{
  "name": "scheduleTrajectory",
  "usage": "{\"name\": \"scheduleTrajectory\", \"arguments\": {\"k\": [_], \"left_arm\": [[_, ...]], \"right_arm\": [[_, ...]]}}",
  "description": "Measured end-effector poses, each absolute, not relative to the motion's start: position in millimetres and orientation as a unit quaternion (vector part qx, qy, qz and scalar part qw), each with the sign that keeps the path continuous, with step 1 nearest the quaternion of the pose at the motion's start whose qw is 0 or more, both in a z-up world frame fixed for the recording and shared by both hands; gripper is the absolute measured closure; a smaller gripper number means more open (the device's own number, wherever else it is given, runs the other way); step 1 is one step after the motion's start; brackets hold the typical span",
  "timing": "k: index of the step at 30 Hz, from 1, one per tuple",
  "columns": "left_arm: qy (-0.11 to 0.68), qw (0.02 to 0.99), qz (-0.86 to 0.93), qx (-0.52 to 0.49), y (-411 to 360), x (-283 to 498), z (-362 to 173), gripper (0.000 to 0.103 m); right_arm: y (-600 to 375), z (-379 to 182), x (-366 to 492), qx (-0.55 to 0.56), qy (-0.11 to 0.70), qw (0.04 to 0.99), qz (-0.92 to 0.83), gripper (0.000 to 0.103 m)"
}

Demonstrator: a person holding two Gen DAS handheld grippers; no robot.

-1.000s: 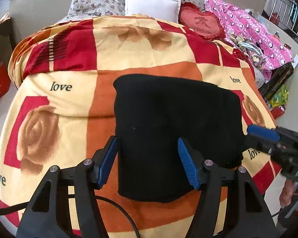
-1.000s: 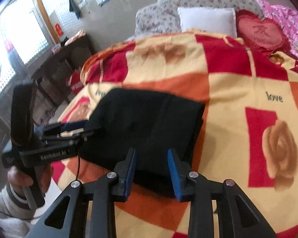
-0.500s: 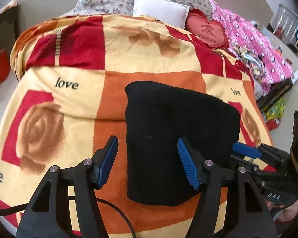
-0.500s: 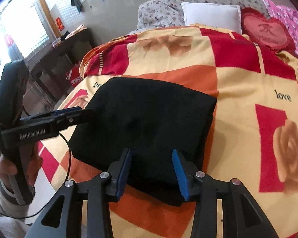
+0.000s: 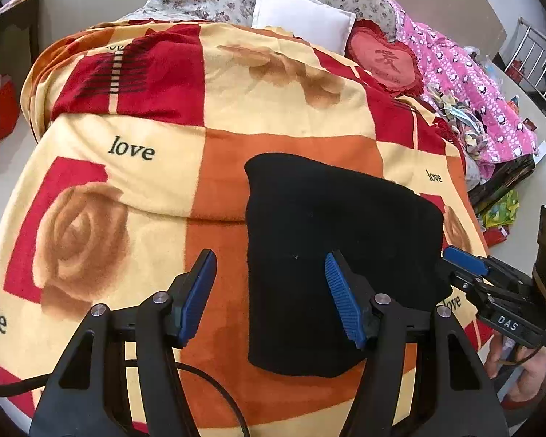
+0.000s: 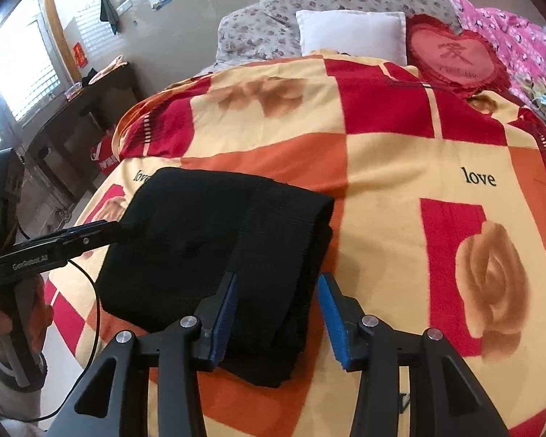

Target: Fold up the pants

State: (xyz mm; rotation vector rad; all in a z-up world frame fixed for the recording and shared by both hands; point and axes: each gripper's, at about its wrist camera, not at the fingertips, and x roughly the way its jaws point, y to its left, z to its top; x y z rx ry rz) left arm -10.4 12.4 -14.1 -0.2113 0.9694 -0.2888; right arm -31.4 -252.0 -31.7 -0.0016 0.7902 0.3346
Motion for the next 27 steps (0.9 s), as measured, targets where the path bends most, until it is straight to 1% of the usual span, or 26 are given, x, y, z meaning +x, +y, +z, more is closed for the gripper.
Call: {"name": "scheduleTrajectory", "arguments": {"k": [11, 14, 15, 16, 20, 22, 24, 27], "left_arm": [[0.477, 0.857, -0.164, -0.103, -1, -5, -20, 0.038], [0.482, 0.854, -0.167, -0.104, -3, -1, -24, 0.038], [0.485, 0.852, -0.169, -0.108, -4, 0, -25, 0.035], [0.485, 0.851, -0.169, -0.11, -4, 2, -26, 0.033], [0.489, 0.847, -0.173, -0.117, -4, 7, -32, 0.031], [0.49, 0.845, -0.175, -0.122, -4, 10, -35, 0.028], [0.493, 0.841, -0.18, -0.126, -5, 12, -39, 0.023], [0.502, 0.834, -0.188, -0.132, -9, 17, -47, 0.02]], "right_arm": [[-256, -44, -22, 0.026, 0.396, 0.902, 0.173, 0.058], [-258, -47, -19, 0.035, 0.399, 0.9, 0.175, 0.053], [-259, -48, -17, 0.038, 0.399, 0.899, 0.175, 0.05], [-260, -50, -15, 0.043, 0.401, 0.898, 0.176, 0.049], [-263, -53, -11, 0.063, 0.406, 0.892, 0.188, 0.048], [-264, -57, -7, 0.081, 0.412, 0.885, 0.201, 0.048], [-266, -61, -3, 0.101, 0.417, 0.879, 0.209, 0.048], [-270, -66, 1, 0.129, 0.42, 0.872, 0.216, 0.046]]}}
